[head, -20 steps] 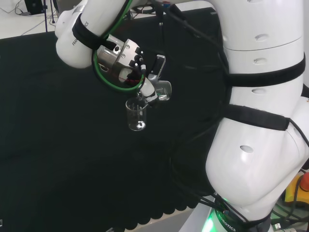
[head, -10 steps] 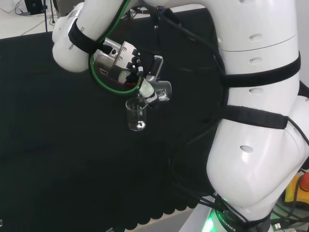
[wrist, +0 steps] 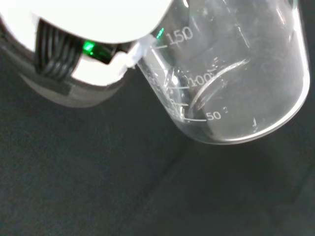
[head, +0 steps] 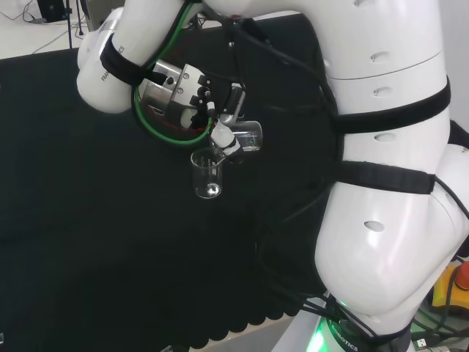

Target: Pour the water from the handheld beaker into the one on the table.

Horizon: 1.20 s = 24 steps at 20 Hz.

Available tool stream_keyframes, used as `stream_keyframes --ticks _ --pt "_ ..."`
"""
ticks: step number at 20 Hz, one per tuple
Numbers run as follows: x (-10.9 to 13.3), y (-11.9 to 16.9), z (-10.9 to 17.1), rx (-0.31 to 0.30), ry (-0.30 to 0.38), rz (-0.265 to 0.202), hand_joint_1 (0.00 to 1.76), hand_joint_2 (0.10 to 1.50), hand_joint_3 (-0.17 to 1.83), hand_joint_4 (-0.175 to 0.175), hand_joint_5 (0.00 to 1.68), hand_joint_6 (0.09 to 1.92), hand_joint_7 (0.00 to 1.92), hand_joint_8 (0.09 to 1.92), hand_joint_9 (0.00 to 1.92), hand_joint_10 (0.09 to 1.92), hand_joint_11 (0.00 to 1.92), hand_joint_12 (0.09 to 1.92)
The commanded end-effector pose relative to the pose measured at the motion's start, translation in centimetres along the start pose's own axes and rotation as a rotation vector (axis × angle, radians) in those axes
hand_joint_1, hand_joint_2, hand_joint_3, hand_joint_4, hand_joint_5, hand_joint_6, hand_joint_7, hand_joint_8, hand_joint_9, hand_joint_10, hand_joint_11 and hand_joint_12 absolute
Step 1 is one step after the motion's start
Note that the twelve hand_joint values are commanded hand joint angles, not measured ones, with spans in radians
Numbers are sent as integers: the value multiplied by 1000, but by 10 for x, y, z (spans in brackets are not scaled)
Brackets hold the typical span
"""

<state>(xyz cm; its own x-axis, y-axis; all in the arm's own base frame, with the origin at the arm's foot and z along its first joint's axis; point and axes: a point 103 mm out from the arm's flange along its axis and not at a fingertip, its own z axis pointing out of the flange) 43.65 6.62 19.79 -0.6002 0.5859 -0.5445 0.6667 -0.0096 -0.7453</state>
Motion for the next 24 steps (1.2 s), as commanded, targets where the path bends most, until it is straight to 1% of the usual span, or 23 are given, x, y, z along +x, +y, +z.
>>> stream_keyframes --ticks 1,10,24 --pt "2 1 -2 23 -21 5 1332 564 684 -175 1529 144 1617 87 1843 87 1578 501" --pt "6 1 -7 54 -53 14 1332 565 683 -175 1530 142 1618 87 1845 87 1584 500" --pt "6 -1 -14 94 -84 50 1332 566 681 -175 1531 139 1620 87 1843 87 1583 496"
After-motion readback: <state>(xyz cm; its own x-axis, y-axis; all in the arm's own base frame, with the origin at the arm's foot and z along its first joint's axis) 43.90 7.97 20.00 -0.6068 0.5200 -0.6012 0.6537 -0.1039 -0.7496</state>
